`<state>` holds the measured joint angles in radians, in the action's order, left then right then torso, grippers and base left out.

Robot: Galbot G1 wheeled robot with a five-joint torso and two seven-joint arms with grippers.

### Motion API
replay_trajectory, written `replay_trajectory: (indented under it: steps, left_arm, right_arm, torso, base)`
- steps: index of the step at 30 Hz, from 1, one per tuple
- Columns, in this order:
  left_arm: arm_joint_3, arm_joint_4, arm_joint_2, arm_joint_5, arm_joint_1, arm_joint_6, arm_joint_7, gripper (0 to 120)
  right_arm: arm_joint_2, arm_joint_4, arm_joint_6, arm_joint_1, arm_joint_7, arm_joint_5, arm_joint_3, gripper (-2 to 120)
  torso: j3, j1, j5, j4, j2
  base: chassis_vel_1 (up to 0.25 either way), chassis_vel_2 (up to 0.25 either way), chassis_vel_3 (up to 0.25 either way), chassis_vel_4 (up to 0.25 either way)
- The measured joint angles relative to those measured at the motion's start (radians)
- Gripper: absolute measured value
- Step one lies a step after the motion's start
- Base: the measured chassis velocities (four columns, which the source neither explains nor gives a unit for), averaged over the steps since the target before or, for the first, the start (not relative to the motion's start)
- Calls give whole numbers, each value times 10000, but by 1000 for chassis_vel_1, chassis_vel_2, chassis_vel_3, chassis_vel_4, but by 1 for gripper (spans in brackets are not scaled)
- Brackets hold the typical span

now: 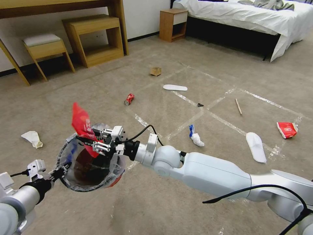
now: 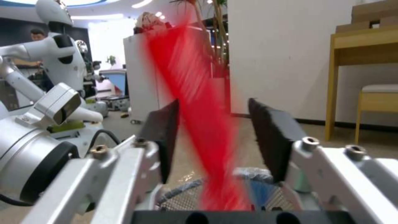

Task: Pick up the trash bin and place the garbage on the floor into it.

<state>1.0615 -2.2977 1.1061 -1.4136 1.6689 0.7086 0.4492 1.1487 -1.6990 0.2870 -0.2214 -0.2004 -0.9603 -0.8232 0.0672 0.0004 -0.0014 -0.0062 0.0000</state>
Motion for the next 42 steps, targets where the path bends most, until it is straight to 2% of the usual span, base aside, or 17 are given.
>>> replay_trajectory:
  steps: [2,3,6,7,10,14,23,27,30,31,35,36,37,38,39,42]
  left_arm:
    - [-10,19,8,14,-7,-3,-3,0]
    - [-10,19,8,14,-7,-3,-3,0]
    - [-16,59,8,29,-20,-12,-9,0]
    - [-16,59,8,29,-20,-12,-9,0]
    - [-38,75,17,71,-22,-16,-22,0]
    - [-48,76,31,110,-10,-19,-33,0]
    - [-1,98,32,200,53,-23,-60,0]
    - [30,146,43,321,53,-41,-112,0]
    - [32,234,100,604,42,-104,-223,0]
    - [32,234,100,604,42,-104,-223,0]
    - [31,247,170,735,4,-107,-292,0]
    - [31,247,170,735,4,-107,-292,0]
    - [32,247,171,747,-1,-107,-297,0]
    - [32,257,172,752,-15,-107,-311,0]
    - [32,257,172,752,-15,-107,-311,0]
    - [21,334,159,772,-73,-111,-320,0]
  right_arm:
    - [-3,29,16,-1,-19,15,7,58]
    - [-3,29,16,-1,-19,15,7,58]
    - [-27,36,38,-28,-29,29,66,75]
    - [-27,36,38,-28,-29,29,66,75]
    - [-53,20,51,-94,-5,29,219,90]
    - [-58,-8,51,-254,84,4,481,96]
    - [-156,-235,28,-745,142,-259,1536,97]
    - [-278,-376,12,-1172,146,-403,2472,98]
    - [-540,-613,-83,-1917,180,-578,3913,99]
    - [-540,-613,-83,-1917,180,-578,3913,99]
    - [-981,-1127,-260,-2940,318,-683,6125,100]
    - [-981,-1127,-260,-2940,318,-683,6125,100]
    - [-1040,-1205,-281,-3087,357,-681,6449,100]
    - [-1199,-1418,-342,-3513,408,-621,7414,100]
    - [-1199,-1418,-342,-3513,408,-621,7414,100]
    - [-1650,-1966,-372,-4693,484,-358,9558,100]
  torso:
    - [0,0,0,0,0]
    - [0,0,0,0,0]
    - [0,0,0,0,0]
    - [0,0,0,0,0]
    - [0,0,0,0,0]
    - [0,0,0,0,0]
    - [1,0,0,0,0]
    - [0,0,0,1,0]
    - [0,1,1,1,0]
    - [0,1,1,1,0]
    - [0,0,3,0,0]
    - [0,0,3,0,0]
    - [0,0,2,-1,0]
    - [0,0,5,1,-1]
    - [0,0,5,1,-1]
    - [0,0,3,-2,0]
  base:
    - [0,0,0,0]
    - [0,0,0,0]
    - [0,0,0,0]
    - [0,0,0,0]
    - [0,0,0,0]
    - [0,0,0,0]
    - [0,0,0,0]
    - [0,0,0,0]
    - [0,0,0,0]
    - [0,0,0,0]
    - [0,0,0,0]
    - [0,0,0,0]
    - [0,0,0,0]
    - [0,0,0,0]
    - [0,0,0,0]
    - [0,0,0,0]
